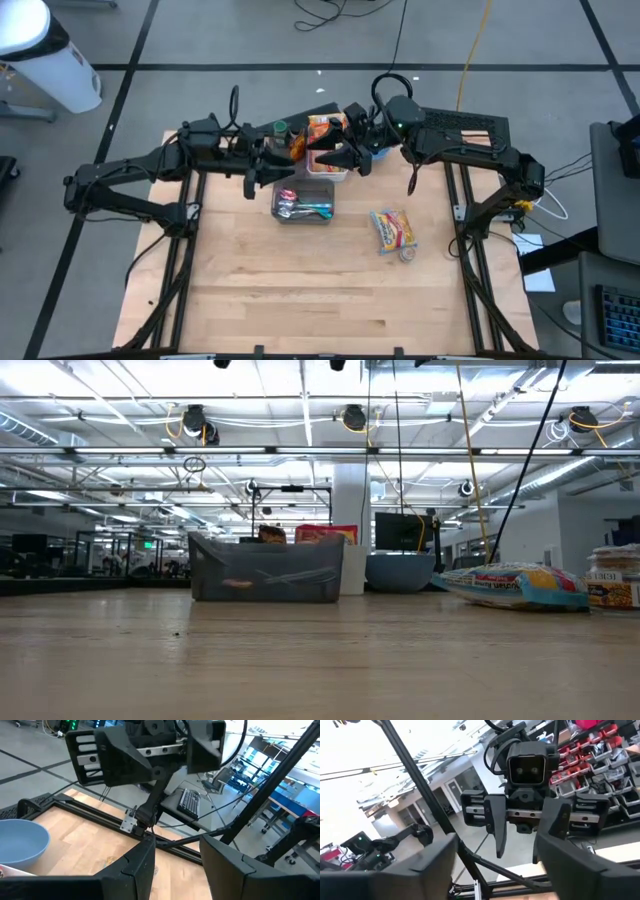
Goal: Pick & Place Food Item
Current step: Put the blue noodle pack into the white bin
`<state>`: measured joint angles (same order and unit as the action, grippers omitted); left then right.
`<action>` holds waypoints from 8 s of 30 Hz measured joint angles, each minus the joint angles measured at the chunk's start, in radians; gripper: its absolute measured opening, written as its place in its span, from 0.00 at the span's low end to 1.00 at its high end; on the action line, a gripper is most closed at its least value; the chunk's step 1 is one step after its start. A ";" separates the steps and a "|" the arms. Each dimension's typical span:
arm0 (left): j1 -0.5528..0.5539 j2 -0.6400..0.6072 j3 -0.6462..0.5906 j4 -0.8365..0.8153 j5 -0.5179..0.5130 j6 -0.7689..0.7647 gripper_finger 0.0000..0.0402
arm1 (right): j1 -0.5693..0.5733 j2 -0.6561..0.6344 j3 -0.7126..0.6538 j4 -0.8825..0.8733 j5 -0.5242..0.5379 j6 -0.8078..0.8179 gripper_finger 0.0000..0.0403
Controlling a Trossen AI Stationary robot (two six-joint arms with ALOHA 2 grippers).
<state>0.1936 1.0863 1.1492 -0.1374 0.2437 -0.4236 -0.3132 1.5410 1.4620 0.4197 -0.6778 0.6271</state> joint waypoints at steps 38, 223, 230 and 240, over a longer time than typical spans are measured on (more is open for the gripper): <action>0.001 0.000 0.000 -0.070 0.009 0.033 0.40 | 0.127 -0.465 -0.243 -1.516 0.444 -0.520 0.94; 0.070 0.721 0.676 -0.556 0.362 0.363 0.01 | 0.078 -0.438 -0.436 -0.505 0.148 -0.326 0.03; 0.070 0.721 0.676 -0.556 0.362 0.363 0.01 | 0.076 -0.438 -0.436 -0.503 0.150 -0.312 0.22; 0.100 0.714 0.675 -0.562 0.367 0.364 0.01 | 0.007 -0.439 -0.436 -0.503 0.153 -0.297 0.55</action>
<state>0.2939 1.8002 1.8246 -0.6994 0.6107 -0.0601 -0.3059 1.1023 1.0256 -0.0837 -0.5250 0.3298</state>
